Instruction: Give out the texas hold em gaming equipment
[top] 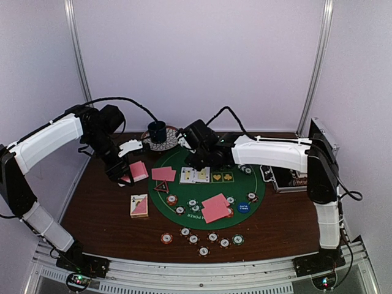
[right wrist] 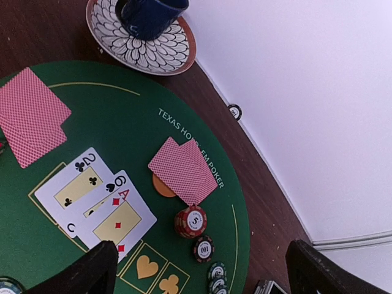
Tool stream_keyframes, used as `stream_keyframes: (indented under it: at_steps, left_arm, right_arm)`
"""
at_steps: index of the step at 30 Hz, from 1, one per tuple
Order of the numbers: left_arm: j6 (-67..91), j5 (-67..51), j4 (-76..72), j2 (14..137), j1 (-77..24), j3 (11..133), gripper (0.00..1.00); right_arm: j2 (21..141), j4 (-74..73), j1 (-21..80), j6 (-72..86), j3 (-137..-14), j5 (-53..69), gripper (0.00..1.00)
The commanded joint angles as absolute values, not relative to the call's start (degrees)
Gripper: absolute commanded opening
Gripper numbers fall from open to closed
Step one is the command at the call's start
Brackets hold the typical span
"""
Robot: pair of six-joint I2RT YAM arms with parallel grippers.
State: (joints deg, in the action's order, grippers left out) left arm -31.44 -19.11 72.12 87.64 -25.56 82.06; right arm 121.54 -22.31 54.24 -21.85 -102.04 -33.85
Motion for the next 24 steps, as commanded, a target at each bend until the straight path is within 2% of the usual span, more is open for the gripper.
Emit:
stream_keyframes:
  at_steps: [1, 3, 6, 9, 13, 17, 24]
  left_arm:
    - [-32.08, -20.07, 72.14, 86.71, -25.4, 84.15, 0.0]
    - [-32.08, -20.21, 72.08, 86.73, -25.4, 84.24, 0.0]
    - [-32.04, -20.36, 72.09, 86.95, -25.4, 84.61, 0.0]
    - [-31.99, -20.55, 72.14, 86.99, -25.4, 84.71, 0.0]
    - [-31.99, -20.39, 72.11, 87.05, -25.4, 84.89, 0.0]
    - [-31.83, -20.48, 71.73, 87.13, -25.4, 84.76, 0.0]
    - [-31.5, -20.82, 71.3, 87.66, -25.4, 85.32, 0.0]
  right_arm:
    - [113.29, -25.97, 53.63, -7.29, -102.03, -27.13, 1.0]
    - [111.63, -28.48, 52.53, -1.17, -102.7, -18.08, 1.0]
    - [112.35, -32.52, 49.66, 8.48, -105.74, 3.84, 1.0]
    - [113.5, -29.7, 47.22, 17.05, -105.77, 22.57, 1.0]
    - [114.28, -22.34, 47.35, 29.46, -104.38, 34.09, 1.0]
    - [116.37, -13.84, 48.11, 41.9, -102.79, 42.4, 0.95]
    - [120.93, -7.66, 50.13, 53.91, -102.51, 46.78, 0.95]
